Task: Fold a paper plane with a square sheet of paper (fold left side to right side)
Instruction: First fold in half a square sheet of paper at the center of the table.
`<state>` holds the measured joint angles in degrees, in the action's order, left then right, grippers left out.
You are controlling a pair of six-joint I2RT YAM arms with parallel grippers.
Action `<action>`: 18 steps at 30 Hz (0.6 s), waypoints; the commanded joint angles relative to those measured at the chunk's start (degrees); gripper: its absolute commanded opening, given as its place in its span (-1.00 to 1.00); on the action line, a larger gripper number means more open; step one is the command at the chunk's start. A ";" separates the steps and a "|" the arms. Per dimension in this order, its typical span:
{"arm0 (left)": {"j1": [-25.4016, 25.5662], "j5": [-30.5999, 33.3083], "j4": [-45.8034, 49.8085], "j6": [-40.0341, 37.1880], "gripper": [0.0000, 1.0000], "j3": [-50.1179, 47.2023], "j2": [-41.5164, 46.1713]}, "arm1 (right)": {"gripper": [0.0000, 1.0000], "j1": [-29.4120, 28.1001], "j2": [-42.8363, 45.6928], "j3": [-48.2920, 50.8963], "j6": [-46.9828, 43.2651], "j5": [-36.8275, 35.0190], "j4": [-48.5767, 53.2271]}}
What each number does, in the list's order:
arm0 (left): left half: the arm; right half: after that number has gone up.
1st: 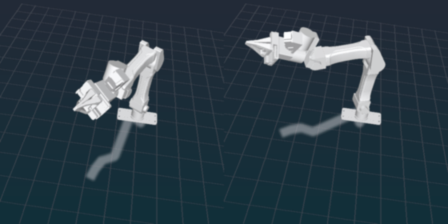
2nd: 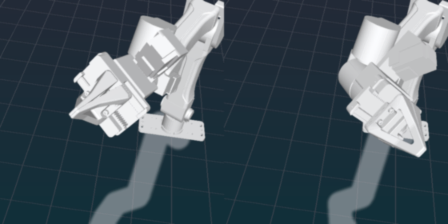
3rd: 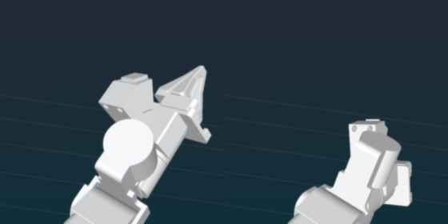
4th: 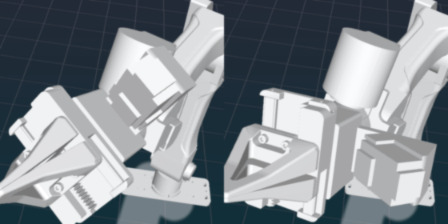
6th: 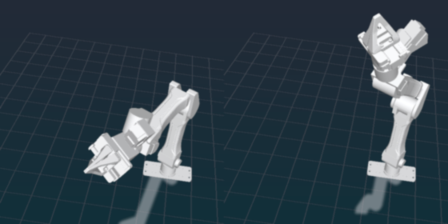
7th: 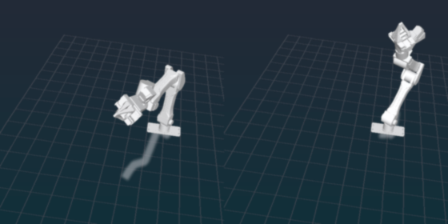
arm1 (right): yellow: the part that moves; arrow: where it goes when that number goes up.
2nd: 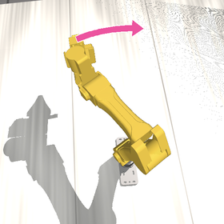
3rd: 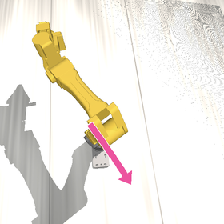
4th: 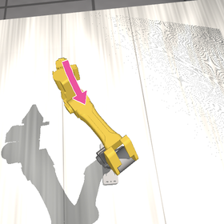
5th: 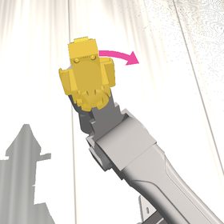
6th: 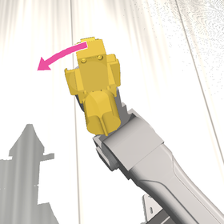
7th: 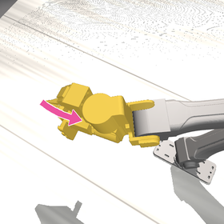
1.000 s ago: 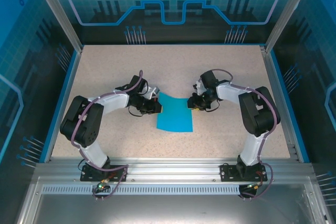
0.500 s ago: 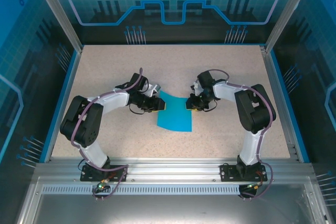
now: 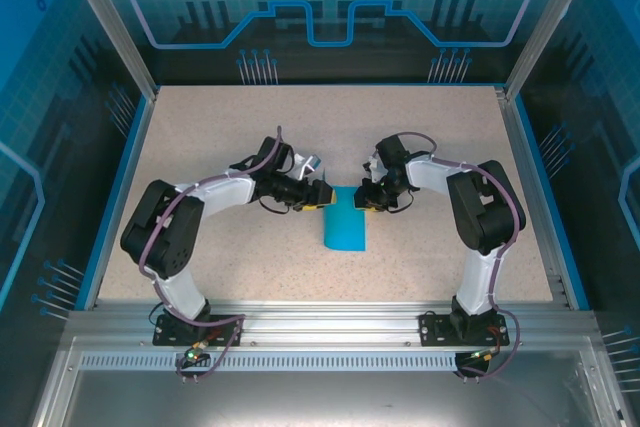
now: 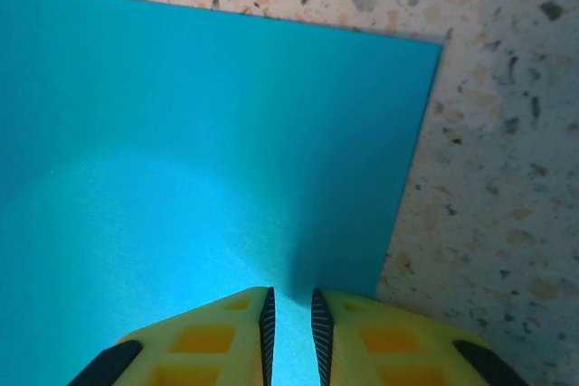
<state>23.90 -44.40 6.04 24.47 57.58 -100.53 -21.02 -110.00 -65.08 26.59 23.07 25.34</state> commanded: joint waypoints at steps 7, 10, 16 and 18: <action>1.44 -3.02 -4.60 3.66 0.28 2.65 -4.44 | -0.55 0.48 -0.76 1.99 1.54 1.97 -2.38; 1.59 -2.98 -4.41 3.51 0.22 2.91 -4.93 | -0.53 1.96 1.28 3.38 2.60 4.79 -4.95; 1.81 -3.22 -3.92 3.04 0.07 3.15 -5.64 | -0.33 4.66 7.87 5.66 3.41 9.95 -9.05; 1.92 -3.16 -3.44 2.70 0.02 3.32 -5.81 | -0.21 4.89 9.50 5.84 3.56 12.19 -10.06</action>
<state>25.41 -45.91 2.44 27.09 59.18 -105.16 -16.73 -104.51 -59.66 29.52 30.09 18.74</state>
